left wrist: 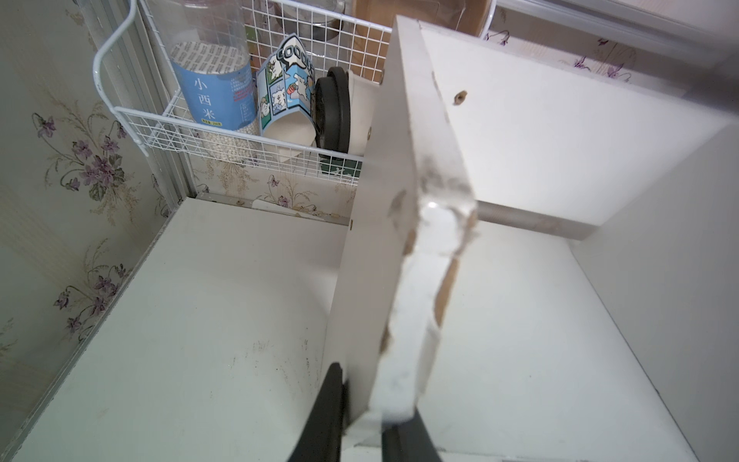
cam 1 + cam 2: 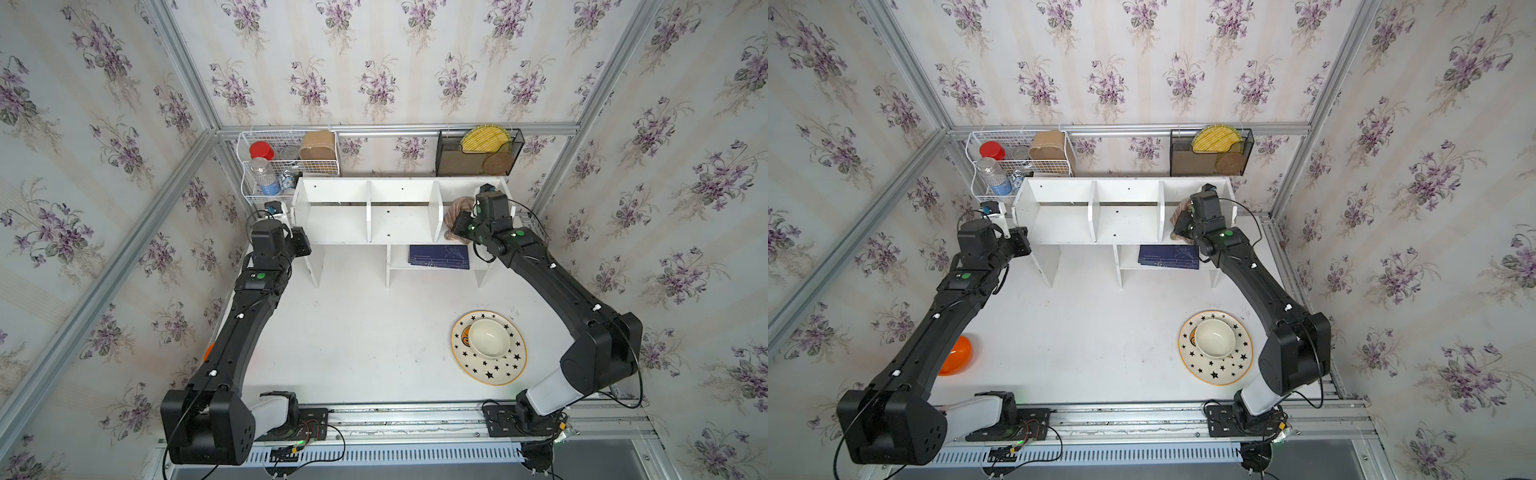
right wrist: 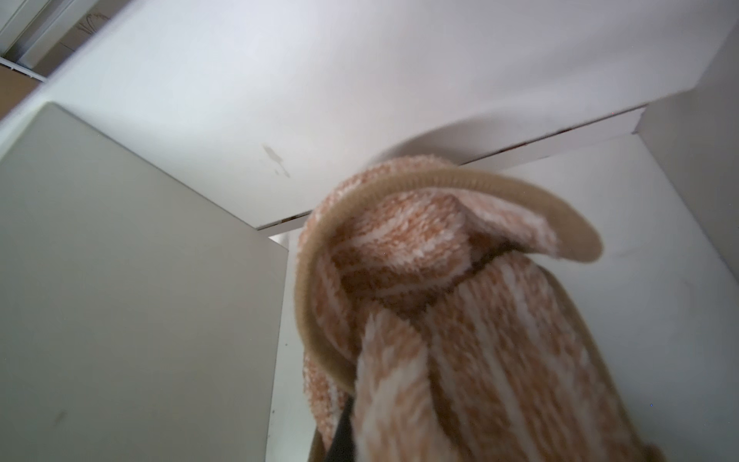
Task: Wipe the bookshelf clean with a cloth
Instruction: Wipe the dust from the shelf.
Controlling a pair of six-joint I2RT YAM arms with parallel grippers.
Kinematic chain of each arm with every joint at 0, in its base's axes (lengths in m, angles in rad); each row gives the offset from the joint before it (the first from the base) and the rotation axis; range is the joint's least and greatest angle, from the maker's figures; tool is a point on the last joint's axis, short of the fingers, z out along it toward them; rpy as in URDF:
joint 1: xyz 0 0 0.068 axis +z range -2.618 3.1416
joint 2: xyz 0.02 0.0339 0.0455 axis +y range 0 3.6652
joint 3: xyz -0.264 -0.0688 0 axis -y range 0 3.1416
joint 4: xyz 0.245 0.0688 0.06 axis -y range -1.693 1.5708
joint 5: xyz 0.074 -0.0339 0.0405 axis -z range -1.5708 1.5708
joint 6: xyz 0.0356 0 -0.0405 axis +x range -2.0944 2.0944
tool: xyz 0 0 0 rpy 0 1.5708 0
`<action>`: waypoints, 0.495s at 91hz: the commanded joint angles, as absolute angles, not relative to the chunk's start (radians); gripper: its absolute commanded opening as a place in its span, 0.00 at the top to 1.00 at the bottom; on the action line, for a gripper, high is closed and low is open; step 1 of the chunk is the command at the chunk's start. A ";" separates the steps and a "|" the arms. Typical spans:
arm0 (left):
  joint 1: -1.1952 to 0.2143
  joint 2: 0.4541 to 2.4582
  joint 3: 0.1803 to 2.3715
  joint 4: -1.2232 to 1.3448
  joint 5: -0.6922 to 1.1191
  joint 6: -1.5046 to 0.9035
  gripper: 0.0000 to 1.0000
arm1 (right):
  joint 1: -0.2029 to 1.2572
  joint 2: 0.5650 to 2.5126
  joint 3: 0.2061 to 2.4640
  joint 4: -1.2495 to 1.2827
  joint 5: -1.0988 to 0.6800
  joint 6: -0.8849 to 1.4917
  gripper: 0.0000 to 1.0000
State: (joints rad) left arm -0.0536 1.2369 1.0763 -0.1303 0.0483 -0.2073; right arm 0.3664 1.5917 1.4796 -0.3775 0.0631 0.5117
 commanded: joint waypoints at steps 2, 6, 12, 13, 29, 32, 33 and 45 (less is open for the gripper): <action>-0.055 1.235 1.075 -0.184 0.112 -0.300 1.00 | 0.366 1.585 1.463 -0.461 0.125 0.499 1.00; -0.055 1.235 1.075 -0.183 0.116 -0.301 1.00 | 0.360 1.577 1.456 -0.477 0.153 0.495 1.00; -0.055 1.235 1.076 -0.184 0.116 -0.304 1.00 | 0.355 1.568 1.446 -0.495 0.196 0.495 1.00; -0.055 1.234 1.077 -0.184 0.117 -0.304 1.00 | 0.354 1.566 1.445 -0.497 0.201 0.495 1.00; -0.055 1.230 1.075 -0.184 0.115 -0.302 1.00 | 0.368 1.555 1.427 -0.463 0.145 0.498 1.00; -0.055 1.230 1.075 -0.184 0.115 -0.302 1.00 | 0.374 1.557 1.428 -0.449 0.129 0.498 1.00; -0.054 1.229 1.075 -0.184 0.115 -0.301 1.00 | 0.377 1.559 1.430 -0.445 0.124 0.498 1.00; -0.055 1.228 1.075 -0.184 0.114 -0.298 1.00 | 0.384 1.609 1.490 -0.425 0.067 0.513 1.00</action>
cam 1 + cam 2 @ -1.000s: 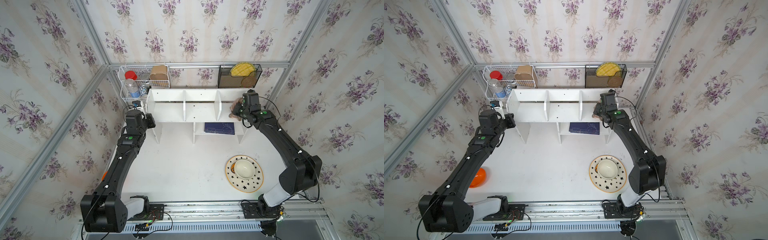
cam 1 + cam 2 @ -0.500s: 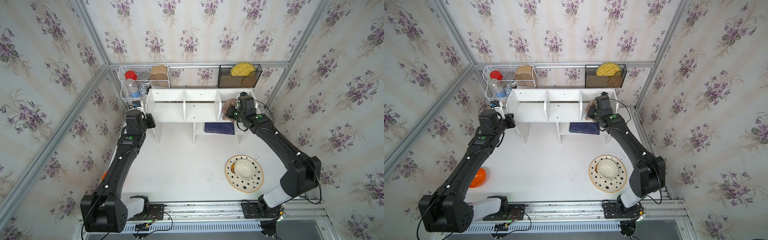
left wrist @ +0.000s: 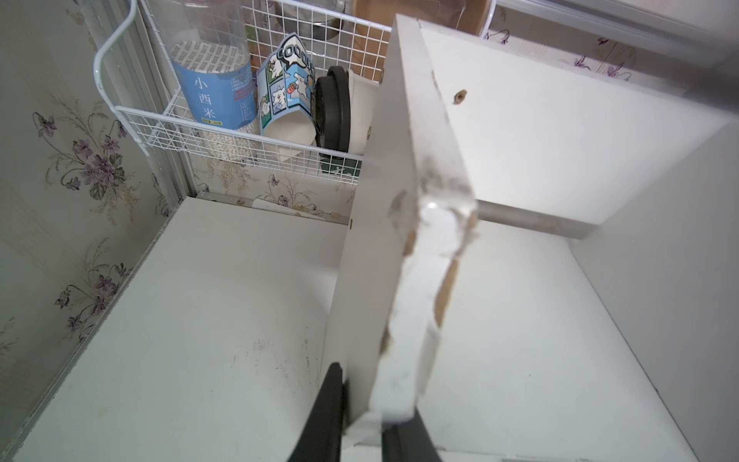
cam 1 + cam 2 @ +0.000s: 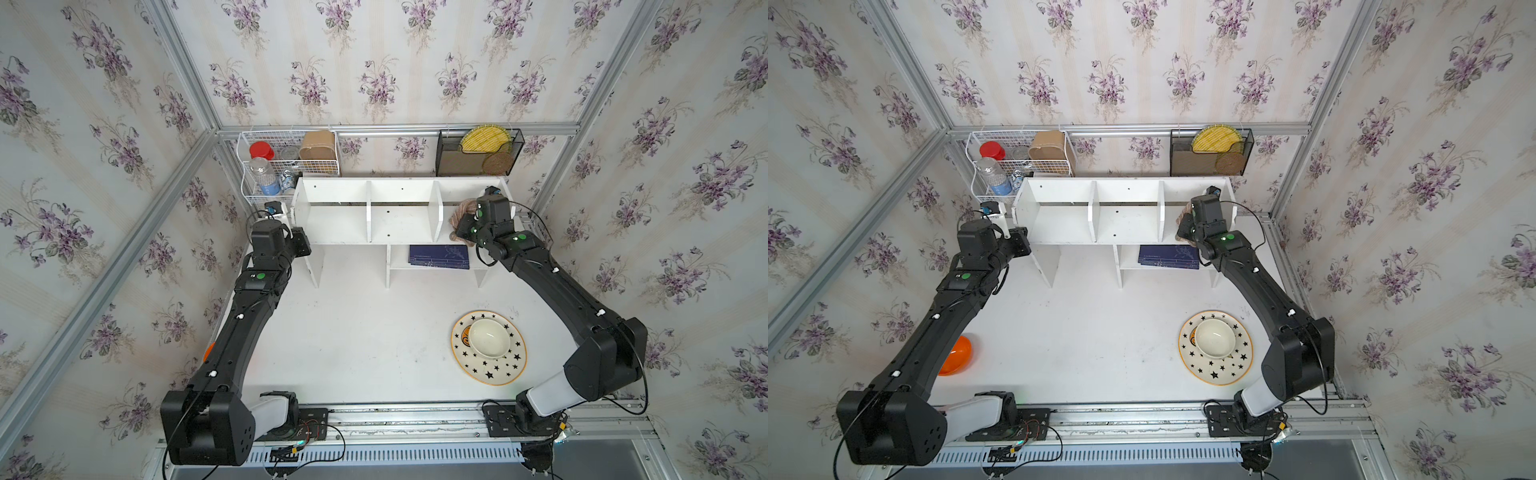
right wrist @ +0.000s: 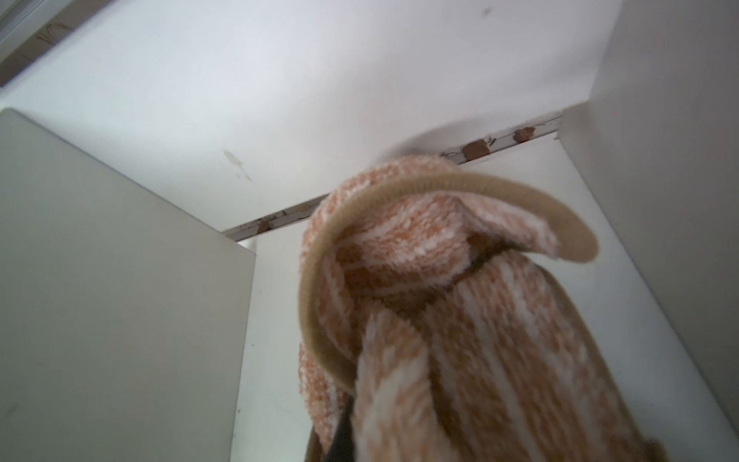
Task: Wipe the bookshelf clean with a cloth
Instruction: Wipe the dust from the shelf.
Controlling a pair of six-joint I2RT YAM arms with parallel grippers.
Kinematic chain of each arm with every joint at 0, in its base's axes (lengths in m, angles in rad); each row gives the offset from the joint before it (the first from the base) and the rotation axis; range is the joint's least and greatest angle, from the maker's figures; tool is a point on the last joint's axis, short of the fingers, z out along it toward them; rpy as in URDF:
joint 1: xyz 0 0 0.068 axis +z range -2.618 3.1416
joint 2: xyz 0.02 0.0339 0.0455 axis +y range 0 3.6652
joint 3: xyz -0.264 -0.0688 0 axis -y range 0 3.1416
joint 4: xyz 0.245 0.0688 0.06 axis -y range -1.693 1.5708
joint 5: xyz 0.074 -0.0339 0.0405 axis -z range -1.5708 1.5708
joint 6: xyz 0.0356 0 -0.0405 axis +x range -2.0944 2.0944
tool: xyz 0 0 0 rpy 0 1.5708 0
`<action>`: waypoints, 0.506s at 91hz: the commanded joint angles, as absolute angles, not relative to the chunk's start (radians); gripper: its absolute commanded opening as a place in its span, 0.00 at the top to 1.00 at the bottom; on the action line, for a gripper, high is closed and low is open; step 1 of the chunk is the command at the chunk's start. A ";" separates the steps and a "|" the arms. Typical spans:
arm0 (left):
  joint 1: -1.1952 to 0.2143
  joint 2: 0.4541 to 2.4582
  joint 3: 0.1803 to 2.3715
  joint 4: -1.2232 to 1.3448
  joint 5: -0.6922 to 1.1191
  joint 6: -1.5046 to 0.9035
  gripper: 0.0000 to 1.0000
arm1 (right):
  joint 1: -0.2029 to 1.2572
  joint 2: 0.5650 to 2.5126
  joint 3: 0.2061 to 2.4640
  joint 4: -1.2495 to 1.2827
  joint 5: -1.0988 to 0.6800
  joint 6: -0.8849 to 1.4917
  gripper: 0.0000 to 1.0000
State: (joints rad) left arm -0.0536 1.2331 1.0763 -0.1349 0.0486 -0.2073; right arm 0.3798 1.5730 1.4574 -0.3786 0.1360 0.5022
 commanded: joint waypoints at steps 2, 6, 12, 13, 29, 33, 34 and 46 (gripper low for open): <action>-0.055 1.228 1.074 -0.184 0.114 -0.298 1.00 | 0.385 1.621 1.501 -0.423 0.060 0.514 1.00; -0.055 1.229 1.074 -0.185 0.112 -0.298 1.00 | 0.384 1.643 1.521 -0.420 0.051 0.515 1.00; -0.056 1.229 1.073 -0.186 0.110 -0.295 1.00 | 0.385 1.667 1.555 -0.427 0.068 0.513 1.00; -0.055 1.228 1.073 -0.185 0.109 -0.295 1.00 | 0.385 1.672 1.562 -0.430 0.075 0.511 1.00; -0.055 1.226 1.072 -0.186 0.107 -0.294 1.00 | 0.370 1.681 1.601 -0.487 0.172 0.486 1.00; -0.055 1.227 1.074 -0.186 0.106 -0.292 1.00 | 0.367 1.670 1.585 -0.495 0.193 0.484 1.00; -0.055 1.227 1.074 -0.186 0.106 -0.293 1.00 | 0.367 1.664 1.579 -0.497 0.198 0.484 1.00; -0.056 1.227 1.073 -0.186 0.105 -0.292 1.00 | 0.368 1.601 1.491 -0.492 0.211 0.479 1.00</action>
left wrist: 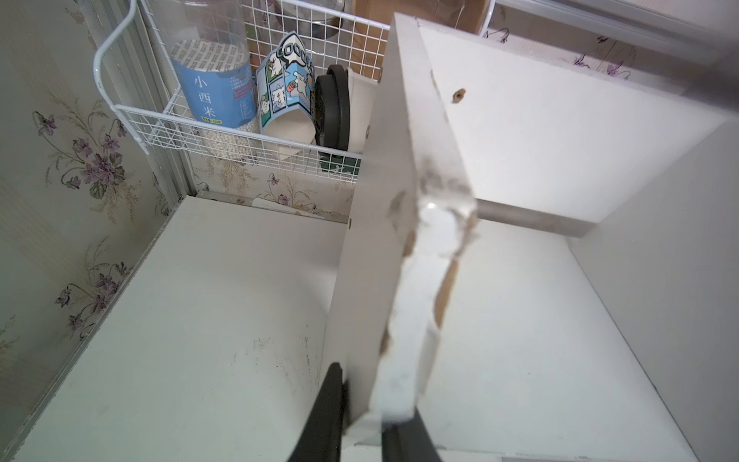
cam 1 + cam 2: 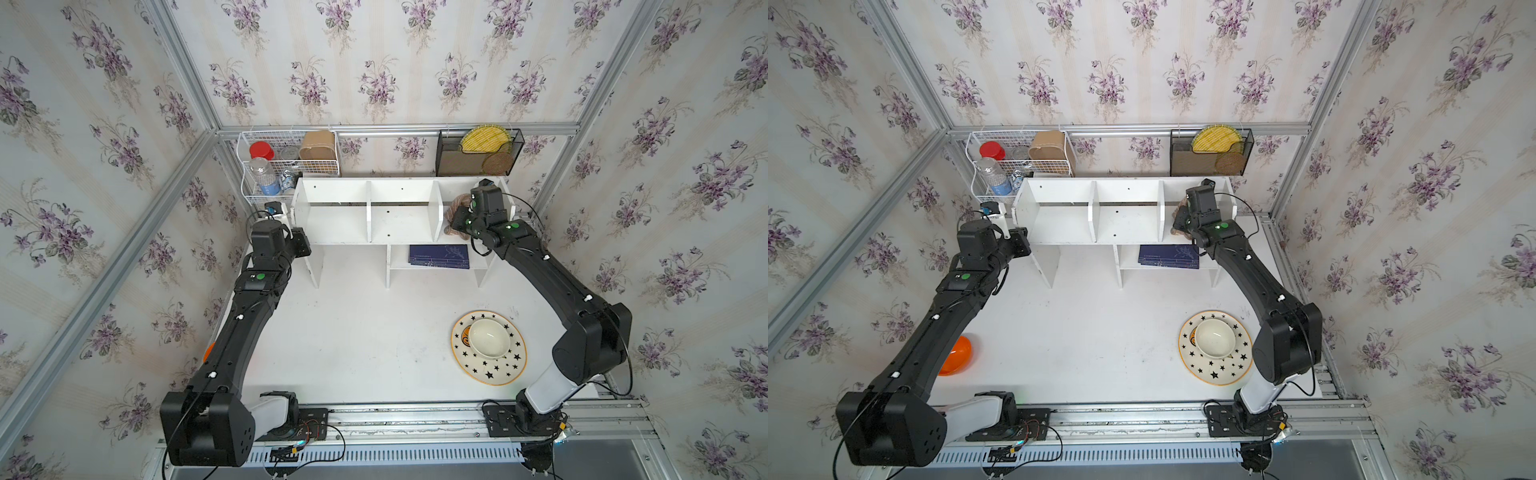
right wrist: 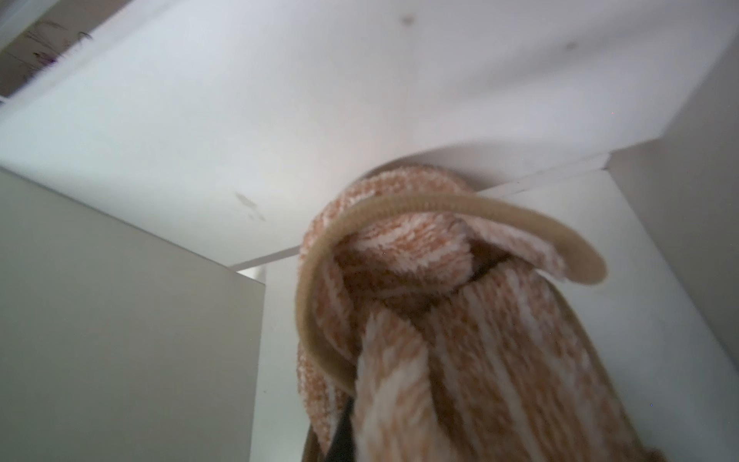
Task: Wipe the bookshelf clean with a cloth
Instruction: Wipe the dust from the shelf.
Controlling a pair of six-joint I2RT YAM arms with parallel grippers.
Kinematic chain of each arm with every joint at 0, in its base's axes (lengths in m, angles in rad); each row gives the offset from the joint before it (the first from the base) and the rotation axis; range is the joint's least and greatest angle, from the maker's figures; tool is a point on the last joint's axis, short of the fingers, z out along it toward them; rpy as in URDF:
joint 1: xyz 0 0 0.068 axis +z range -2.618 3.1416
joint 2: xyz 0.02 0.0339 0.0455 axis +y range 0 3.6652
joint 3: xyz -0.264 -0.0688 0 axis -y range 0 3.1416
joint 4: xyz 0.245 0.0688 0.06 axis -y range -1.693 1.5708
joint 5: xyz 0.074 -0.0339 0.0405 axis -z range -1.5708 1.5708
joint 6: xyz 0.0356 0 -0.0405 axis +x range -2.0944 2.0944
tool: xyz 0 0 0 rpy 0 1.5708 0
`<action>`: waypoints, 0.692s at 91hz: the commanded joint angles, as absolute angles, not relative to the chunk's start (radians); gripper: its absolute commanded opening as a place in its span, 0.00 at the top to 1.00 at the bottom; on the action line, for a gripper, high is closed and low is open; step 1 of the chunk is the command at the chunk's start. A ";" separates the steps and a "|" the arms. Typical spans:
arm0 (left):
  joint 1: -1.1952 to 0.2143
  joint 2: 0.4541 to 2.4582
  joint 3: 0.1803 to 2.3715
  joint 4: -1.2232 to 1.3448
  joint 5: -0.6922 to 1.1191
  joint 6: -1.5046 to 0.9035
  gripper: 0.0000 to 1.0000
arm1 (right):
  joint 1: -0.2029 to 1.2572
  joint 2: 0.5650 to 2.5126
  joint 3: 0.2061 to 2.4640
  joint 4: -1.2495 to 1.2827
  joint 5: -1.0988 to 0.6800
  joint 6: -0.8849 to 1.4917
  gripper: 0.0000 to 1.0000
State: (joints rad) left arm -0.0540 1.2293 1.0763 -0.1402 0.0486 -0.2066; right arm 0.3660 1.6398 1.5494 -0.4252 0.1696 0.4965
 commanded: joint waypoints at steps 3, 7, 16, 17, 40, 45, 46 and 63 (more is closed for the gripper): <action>-0.055 1.227 1.074 -0.186 0.107 -0.293 1.00 | 0.373 1.585 1.470 -0.484 0.201 0.480 1.00; -0.055 1.228 1.074 -0.187 0.108 -0.294 1.00 | 0.383 1.570 1.448 -0.472 0.190 0.480 1.00; -0.055 1.229 1.074 -0.188 0.108 -0.292 1.00 | 0.413 1.561 1.438 -0.448 0.167 0.485 1.00; -0.055 1.228 1.074 -0.187 0.108 -0.292 1.00 | 0.416 1.562 1.439 -0.445 0.162 0.486 1.00; -0.055 1.227 1.073 -0.190 0.097 -0.285 1.00 | 0.442 1.686 1.602 -0.464 0.122 0.473 1.00; -0.055 1.227 1.073 -0.190 0.097 -0.285 1.00 | 0.438 1.704 1.634 -0.477 0.147 0.465 1.00; -0.055 1.227 1.073 -0.190 0.097 -0.285 1.00 | 0.437 1.708 1.641 -0.484 0.157 0.465 1.00; -0.055 1.226 1.074 -0.190 0.099 -0.286 1.00 | 0.365 1.696 1.653 -0.536 0.208 0.479 1.00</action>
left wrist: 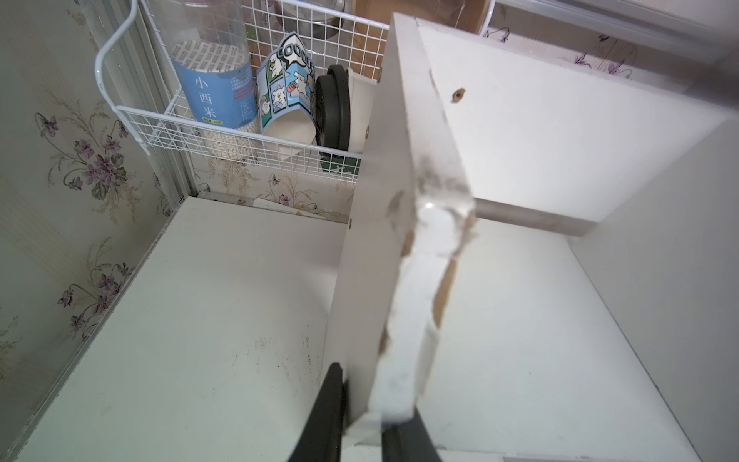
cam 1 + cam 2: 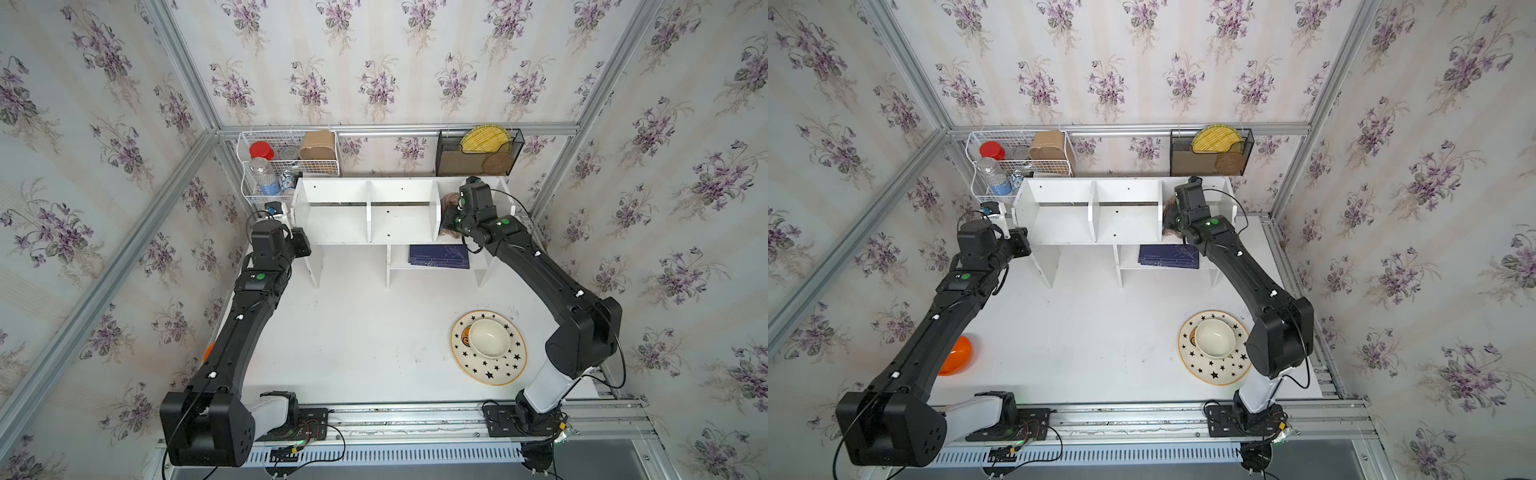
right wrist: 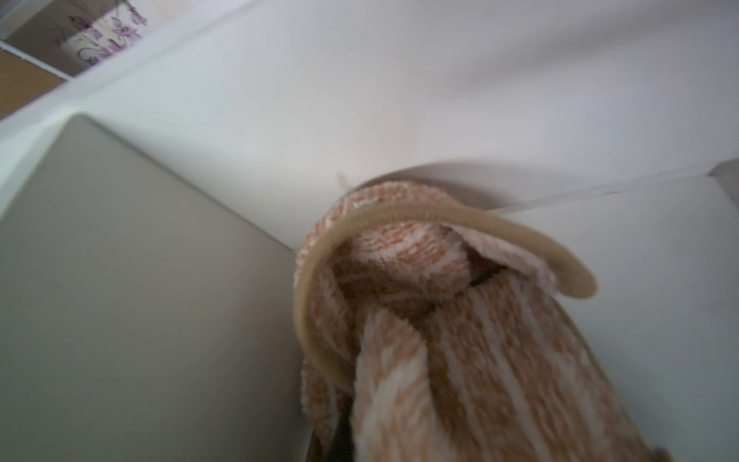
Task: Wipe the bookshelf clean with a cloth
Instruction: Wipe the dust from the shelf.
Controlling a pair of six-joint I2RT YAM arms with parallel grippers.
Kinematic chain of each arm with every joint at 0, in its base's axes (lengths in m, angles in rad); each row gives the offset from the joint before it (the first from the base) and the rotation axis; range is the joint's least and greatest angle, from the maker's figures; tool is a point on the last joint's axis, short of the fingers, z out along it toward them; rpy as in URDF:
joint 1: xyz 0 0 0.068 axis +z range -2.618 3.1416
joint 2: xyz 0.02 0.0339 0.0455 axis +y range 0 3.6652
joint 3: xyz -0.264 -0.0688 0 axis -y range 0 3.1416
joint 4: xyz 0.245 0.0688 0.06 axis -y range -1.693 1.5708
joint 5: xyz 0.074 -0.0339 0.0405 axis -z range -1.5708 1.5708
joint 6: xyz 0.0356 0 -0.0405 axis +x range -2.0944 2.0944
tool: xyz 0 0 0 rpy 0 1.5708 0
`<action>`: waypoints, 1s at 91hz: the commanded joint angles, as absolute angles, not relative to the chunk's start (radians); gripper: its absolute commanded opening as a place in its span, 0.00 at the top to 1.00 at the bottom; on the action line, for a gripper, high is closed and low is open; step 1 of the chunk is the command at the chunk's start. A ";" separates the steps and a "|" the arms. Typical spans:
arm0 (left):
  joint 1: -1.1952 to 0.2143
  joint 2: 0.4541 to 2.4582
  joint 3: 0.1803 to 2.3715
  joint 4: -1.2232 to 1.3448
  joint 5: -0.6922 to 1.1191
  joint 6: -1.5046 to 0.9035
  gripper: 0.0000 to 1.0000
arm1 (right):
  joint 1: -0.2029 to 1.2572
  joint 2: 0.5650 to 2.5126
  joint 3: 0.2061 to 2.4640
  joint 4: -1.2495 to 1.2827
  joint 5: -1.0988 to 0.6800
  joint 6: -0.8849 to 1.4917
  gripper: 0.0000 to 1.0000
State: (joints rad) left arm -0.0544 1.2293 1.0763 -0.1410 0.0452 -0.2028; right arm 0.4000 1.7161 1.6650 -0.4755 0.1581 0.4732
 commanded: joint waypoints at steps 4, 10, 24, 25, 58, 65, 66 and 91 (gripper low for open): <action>-0.055 1.225 1.074 -0.190 0.098 -0.287 1.00 | 0.358 1.675 1.638 -0.536 0.220 0.472 1.00; -0.055 1.225 1.074 -0.189 0.098 -0.286 1.00 | 0.357 1.650 1.615 -0.538 0.228 0.467 1.00; -0.055 1.223 1.074 -0.189 0.098 -0.286 1.00 | 0.380 1.617 1.563 -0.535 0.203 0.468 1.00; -0.055 1.224 1.074 -0.190 0.098 -0.287 1.00 | 0.382 1.616 1.560 -0.534 0.202 0.468 1.00; -0.055 1.220 1.074 -0.190 0.095 -0.282 1.00 | 0.436 1.698 1.652 -0.506 0.142 0.483 1.00; -0.055 1.220 1.074 -0.190 0.094 -0.280 1.00 | 0.424 1.727 1.702 -0.532 0.171 0.473 1.00; -0.054 1.220 1.074 -0.190 0.094 -0.280 1.00 | 0.422 1.730 1.707 -0.536 0.173 0.473 1.00; -0.055 1.210 1.074 -0.192 0.093 -0.281 1.00 | 0.373 1.672 1.742 -0.571 0.214 0.469 1.00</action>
